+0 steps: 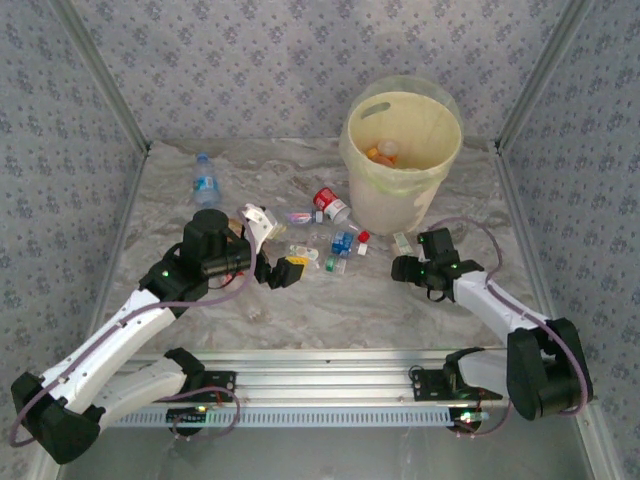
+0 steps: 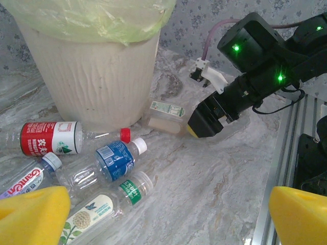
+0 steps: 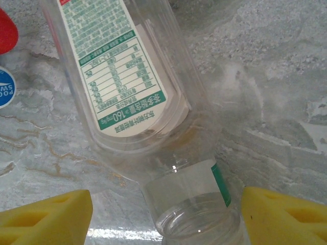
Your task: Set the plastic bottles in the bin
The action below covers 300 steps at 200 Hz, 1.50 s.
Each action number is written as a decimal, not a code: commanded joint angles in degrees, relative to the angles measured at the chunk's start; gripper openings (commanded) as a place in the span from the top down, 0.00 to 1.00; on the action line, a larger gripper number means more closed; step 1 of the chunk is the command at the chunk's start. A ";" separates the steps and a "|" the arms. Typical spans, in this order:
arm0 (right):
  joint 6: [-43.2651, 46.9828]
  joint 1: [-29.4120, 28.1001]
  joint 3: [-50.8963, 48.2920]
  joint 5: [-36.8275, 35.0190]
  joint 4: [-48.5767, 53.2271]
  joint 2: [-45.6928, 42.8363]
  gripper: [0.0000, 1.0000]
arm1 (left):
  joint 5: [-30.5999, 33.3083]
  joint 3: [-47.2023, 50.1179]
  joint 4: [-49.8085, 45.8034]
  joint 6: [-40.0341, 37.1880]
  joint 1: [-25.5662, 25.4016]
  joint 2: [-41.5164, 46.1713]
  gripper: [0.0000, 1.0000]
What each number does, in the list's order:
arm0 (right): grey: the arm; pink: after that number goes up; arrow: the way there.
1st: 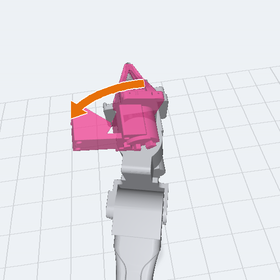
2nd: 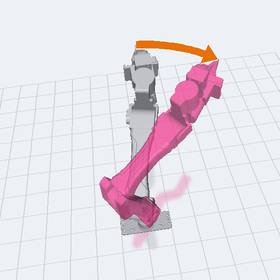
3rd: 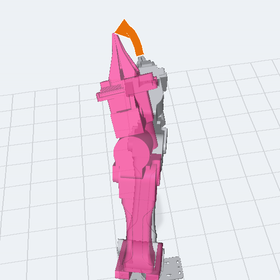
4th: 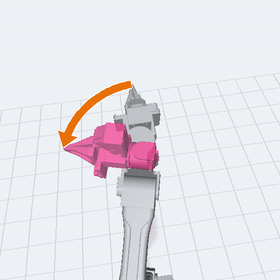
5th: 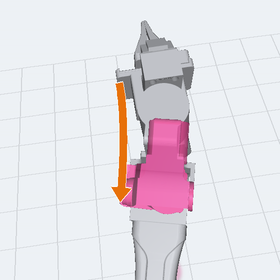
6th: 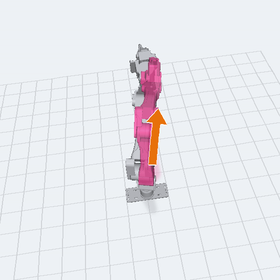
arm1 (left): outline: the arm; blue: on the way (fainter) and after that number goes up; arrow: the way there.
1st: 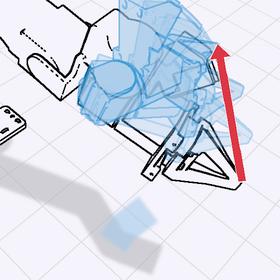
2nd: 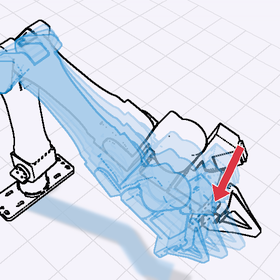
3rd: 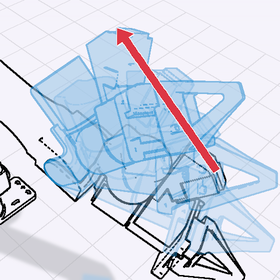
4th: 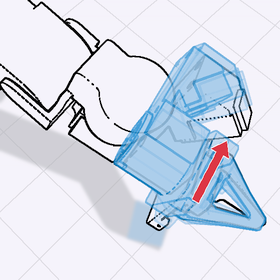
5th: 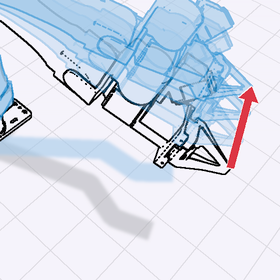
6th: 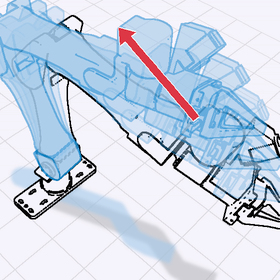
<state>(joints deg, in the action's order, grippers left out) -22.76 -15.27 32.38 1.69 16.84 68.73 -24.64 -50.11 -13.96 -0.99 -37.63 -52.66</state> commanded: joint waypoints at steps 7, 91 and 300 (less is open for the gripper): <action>-2.39 -0.70 0.27 -3.03 0.45 1.54 0.27 | -1.46 -2.19 0.07 -0.32 -0.43 0.27 0.00; -3.90 -1.35 1.54 -6.17 1.88 3.78 0.45 | -1.37 -2.25 0.07 -0.38 -0.49 0.39 0.00; 0.10 -0.96 21.42 -13.07 23.05 -22.22 0.59 | -1.02 -2.27 -0.02 -0.41 -0.45 1.25 0.00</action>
<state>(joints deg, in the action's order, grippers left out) -25.04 -16.32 47.88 -7.94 35.75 48.10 -24.69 -50.63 -13.96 -0.99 -37.63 -52.60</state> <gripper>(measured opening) 0.413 0.995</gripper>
